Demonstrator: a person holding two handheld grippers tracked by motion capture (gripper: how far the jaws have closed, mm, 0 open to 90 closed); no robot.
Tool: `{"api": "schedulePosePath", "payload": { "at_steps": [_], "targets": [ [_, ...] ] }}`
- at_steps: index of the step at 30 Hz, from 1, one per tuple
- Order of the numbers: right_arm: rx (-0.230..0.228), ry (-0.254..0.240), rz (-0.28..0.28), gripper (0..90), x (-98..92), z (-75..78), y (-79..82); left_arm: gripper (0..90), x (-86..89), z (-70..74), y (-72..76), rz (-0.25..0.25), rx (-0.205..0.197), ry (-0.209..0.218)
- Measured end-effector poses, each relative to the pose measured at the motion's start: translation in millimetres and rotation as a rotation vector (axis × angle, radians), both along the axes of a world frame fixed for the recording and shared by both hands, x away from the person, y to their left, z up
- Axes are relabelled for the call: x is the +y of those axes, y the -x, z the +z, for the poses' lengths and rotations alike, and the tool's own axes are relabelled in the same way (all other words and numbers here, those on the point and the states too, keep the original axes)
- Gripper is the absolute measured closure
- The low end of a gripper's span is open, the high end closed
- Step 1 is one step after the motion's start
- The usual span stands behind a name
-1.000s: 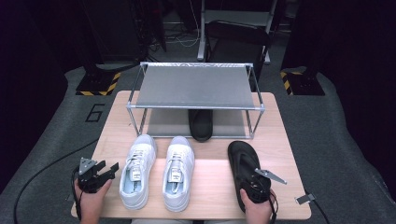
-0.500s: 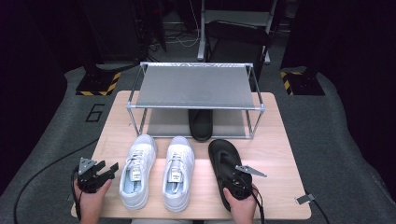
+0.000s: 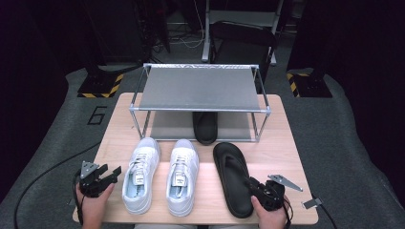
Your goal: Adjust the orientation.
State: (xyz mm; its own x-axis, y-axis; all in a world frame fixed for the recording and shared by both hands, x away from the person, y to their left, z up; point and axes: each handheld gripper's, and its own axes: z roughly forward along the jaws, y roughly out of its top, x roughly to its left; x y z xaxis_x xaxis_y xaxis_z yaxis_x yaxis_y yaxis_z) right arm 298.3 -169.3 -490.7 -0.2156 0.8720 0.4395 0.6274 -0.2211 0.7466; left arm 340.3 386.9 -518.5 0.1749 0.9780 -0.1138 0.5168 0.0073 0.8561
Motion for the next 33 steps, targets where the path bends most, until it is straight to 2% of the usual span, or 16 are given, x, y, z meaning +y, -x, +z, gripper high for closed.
{"api": "schedulePosePath", "payload": {
  "at_steps": [1, 5, 11, 20, 25, 30, 31, 32, 33],
  "targets": [
    [0.006, 0.002, -0.015, 65.1, -2.5, -1.0, 0.7, 38.3, 0.9, 0.9, 0.6, -0.006, 0.016, 0.0],
    [0.023, 0.017, -0.033, 63.4, -8.3, -10.6, 0.2, 38.3, 1.5, 0.5, 0.3, -0.008, 0.02, -0.003],
    [0.071, 0.02, -0.023, 62.4, -10.8, -24.9, -0.7, 38.3, 1.4, 0.2, -0.1, -0.008, 0.02, -0.003],
    [0.093, 0.007, -0.012, 60.8, -11.8, -30.1, -2.4, 38.3, 1.3, 0.1, -0.1, -0.01, 0.022, -0.005],
    [0.107, -0.012, -0.011, 57.3, -13.0, -34.5, -2.2, 38.3, 1.1, -0.1, -0.3, -0.008, 0.019, -0.006],
    [0.132, -0.059, -0.006, 56.4, -15.8, -37.6, -3.1, 38.3, 0.2, -1.4, -0.9, 0.001, 0.009, -0.001],
    [0.121, -0.064, 0.0, 56.4, -16.5, -39.0, -3.9, 38.2, 0.2, -1.4, -0.9, 0.002, 0.008, -0.002],
    [0.139, -0.079, -0.001, 56.5, -16.8, -39.1, -3.8, 38.3, 0.1, -1.4, -0.9, 0.001, 0.009, -0.002],
    [0.126, -0.09, 0.001, 56.9, -17.6, -40.8, -4.4, 38.3, 0.1, -1.4, -1.0, 0.001, 0.009, -0.003]
  ]
}}
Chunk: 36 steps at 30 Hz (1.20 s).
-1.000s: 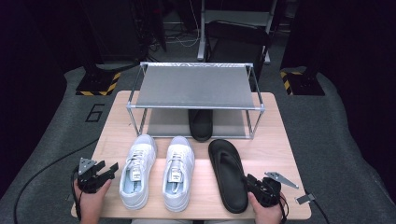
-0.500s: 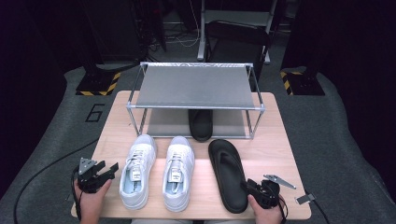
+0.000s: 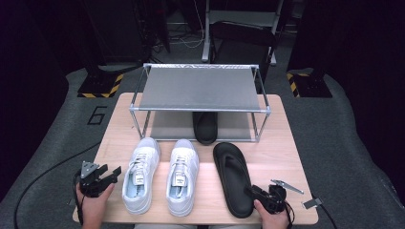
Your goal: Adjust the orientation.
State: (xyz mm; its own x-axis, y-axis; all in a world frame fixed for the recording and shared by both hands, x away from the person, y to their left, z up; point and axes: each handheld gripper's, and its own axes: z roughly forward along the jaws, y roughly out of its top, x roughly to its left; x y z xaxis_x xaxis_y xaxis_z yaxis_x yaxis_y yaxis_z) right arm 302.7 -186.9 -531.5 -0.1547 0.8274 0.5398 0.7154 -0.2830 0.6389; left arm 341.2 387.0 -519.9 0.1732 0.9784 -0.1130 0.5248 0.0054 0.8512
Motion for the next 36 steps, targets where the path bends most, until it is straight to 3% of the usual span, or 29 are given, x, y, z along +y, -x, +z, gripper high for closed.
{"api": "schedulePosePath", "payload": {
  "at_steps": [3, 6, 14, 20, 21, 36],
  "targets": [
    [0.021, -0.04, -0.005, 58.3, 0.1, -0.5, 0.1, 38.3, -0.2, 0.2, 0.0, -0.002, 0.001, -0.001],
    [0.023, -0.05, 0.0, 58.6, 0.5, -1.3, -0.8, 38.3, -0.1, 0.8, 0.3, -0.005, 0.015, 0.002],
    [0.032, -0.078, -0.001, 61.5, 0.9, -2.3, -1.3, 38.3, 0.2, 0.3, -0.1, 0.002, -0.003, -0.006],
    [0.025, -0.092, -0.008, 63.3, 0.0, -3.9, -0.6, 38.3, 1.4, 1.5, 0.6, -0.007, 0.013, -0.004],
    [0.02, -0.074, -0.005, 63.5, -1.3, -4.1, -0.5, 38.3, 1.5, 1.6, 0.6, -0.006, 0.012, -0.004],
    [-0.007, -0.123, -0.037, 65.3, -1.5, -2.7, 2.0, 38.3, 1.3, 1.7, 0.4, -0.007, 0.011, -0.005]
  ]
}}
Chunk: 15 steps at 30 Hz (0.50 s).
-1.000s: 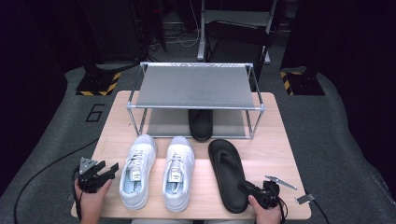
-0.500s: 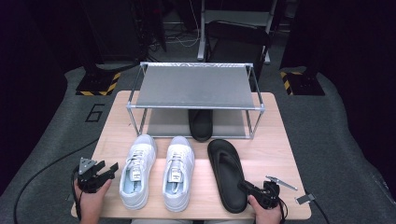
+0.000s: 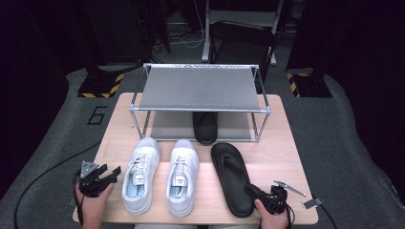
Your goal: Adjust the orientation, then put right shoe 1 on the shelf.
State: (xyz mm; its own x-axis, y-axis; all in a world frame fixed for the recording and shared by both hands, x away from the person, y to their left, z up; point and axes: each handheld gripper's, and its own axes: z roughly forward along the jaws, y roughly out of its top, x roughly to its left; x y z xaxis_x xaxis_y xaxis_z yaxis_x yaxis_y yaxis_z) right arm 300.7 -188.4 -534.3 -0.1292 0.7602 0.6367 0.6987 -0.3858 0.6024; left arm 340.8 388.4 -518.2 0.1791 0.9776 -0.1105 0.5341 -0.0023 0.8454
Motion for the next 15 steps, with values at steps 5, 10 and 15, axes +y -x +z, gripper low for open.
{"api": "schedulePosePath", "payload": {
  "at_steps": [5, 10, 15],
  "targets": [
    [-0.014, 0.005, -0.002, 65.3, -1.7, 3.5, 1.1, 38.3, 0.3, -0.3, -0.2, 0.003, -0.002, 0.002],
    [-0.018, 0.006, -0.004, 65.3, -3.1, 5.8, 0.7, 38.3, -0.5, -0.3, -0.1, -0.001, -0.003, -0.002],
    [-0.023, 0.004, -0.022, 65.2, -4.9, 10.7, -2.0, 38.3, 0.2, -0.4, 0.2, 0.003, -0.001, 0.003]
  ]
}}
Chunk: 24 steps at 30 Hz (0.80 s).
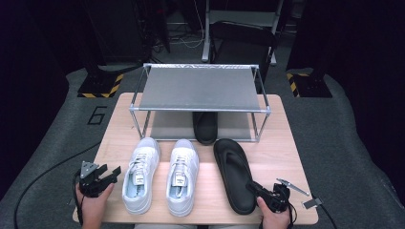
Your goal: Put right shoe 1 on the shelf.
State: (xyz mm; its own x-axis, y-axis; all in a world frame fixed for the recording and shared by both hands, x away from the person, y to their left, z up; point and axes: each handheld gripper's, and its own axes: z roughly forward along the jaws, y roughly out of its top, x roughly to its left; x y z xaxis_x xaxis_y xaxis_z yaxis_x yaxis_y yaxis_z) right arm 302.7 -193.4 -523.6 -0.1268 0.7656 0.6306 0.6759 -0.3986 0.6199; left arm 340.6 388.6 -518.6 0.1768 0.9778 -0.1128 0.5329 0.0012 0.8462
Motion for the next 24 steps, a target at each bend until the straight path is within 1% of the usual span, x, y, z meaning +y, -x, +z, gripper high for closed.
{"api": "schedulePosePath", "payload": {
  "at_steps": [1, 2, 3, 4, 5, 6, 7, 8, 9, 10, 11, 12, 14, 15, 16, 17, 19, 21, 22, 23, 24],
  "targets": [
    [-0.006, -0.006, -0.006, 65.2, -0.4, 0.9, -0.5, 38.3, 0.1, 0.3, 0.0, -0.002, 0.005, -0.002],
    [-0.011, 0.002, -0.003, 65.2, -1.5, 1.2, -1.2, 38.3, -0.2, 0.2, -0.2, -0.003, 0.002, -0.002],
    [-0.006, -0.003, -0.011, 65.2, -1.9, 2.1, -1.7, 38.3, -0.5, 0.0, -0.5, -0.004, 0.001, -0.003],
    [-0.013, -0.003, -0.013, 65.3, -3.0, 2.3, -2.9, 38.3, -0.7, -0.2, -0.6, -0.004, -0.001, -0.005],
    [-0.011, -0.001, -0.015, 65.2, -3.9, 2.6, -3.5, 38.3, -1.6, -1.1, -1.0, 0.001, -0.012, 0.0],
    [0.002, -0.003, -0.02, 65.2, -4.4, 3.3, -4.1, 38.3, -1.4, -0.6, -0.7, -0.002, -0.007, -0.001],
    [-0.005, -0.012, -0.025, 65.2, -4.6, 2.9, -5.9, 38.3, -1.0, 0.0, -0.3, -0.005, 0.0, -0.002],
    [-0.008, -0.013, -0.026, 65.2, -4.9, 3.0, -7.1, 38.3, -0.8, -0.1, -0.3, -0.005, -0.001, -0.003],
    [-0.004, -0.013, -0.023, 65.2, -5.6, 3.3, -8.0, 38.3, -1.1, -1.1, -0.7, 0.002, -0.012, -0.002],
    [-0.002, -0.024, -0.035, 65.2, -4.9, 4.2, -9.4, 38.3, -1.0, -1.0, -0.6, 0.002, -0.01, -0.001],
    [-0.013, -0.01, -0.027, 65.2, -6.2, 4.1, -10.3, 38.3, -0.5, -0.2, -0.2, -0.003, 0.001, -0.002],
    [-0.003, -0.022, -0.038, 65.2, -5.3, 6.1, -11.4, 38.3, -0.5, -0.3, -0.2, -0.003, 0.0, -0.001],
    [-0.017, -0.01, -0.031, 65.2, -6.6, 7.5, -13.2, 38.3, -0.6, -0.3, -0.3, -0.003, 0.0, -0.001],
    [-0.014, -0.016, -0.038, 65.1, -6.0, 9.1, -14.5, 38.3, -1.0, -0.9, -0.6, 0.0, -0.009, 0.0],
    [-0.014, -0.014, -0.04, 65.1, -6.3, 10.1, -15.3, 38.3, -0.6, -0.3, -0.4, -0.004, 0.0, -0.001],
    [-0.018, -0.007, -0.034, 65.1, -7.1, 10.7, -16.1, 38.3, -0.5, -0.4, -0.6, -0.004, -0.001, -0.001],
    [-0.025, -0.01, -0.042, 65.2, -7.8, 11.5, -18.4, 38.3, -0.3, -0.3, -0.5, -0.005, 0.002, -0.001],
    [-0.02, -0.007, -0.049, 65.2, -9.1, 12.0, -21.0, 38.3, -0.1, -0.2, -0.4, -0.005, 0.003, 0.0],
    [-0.011, -0.024, -0.059, 65.2, -8.9, 12.9, -22.1, 38.3, -0.1, -0.2, -0.3, -0.004, 0.003, 0.0],
    [-0.022, -0.019, -0.051, 65.1, -10.4, 12.1, -23.4, 38.3, 0.0, -0.2, -0.3, -0.004, 0.003, 0.0],
    [-0.011, -0.017, -0.058, 65.1, -10.8, 12.7, -24.2, 38.3, 0.0, -0.3, -0.3, -0.004, 0.003, 0.0]
  ]
}}
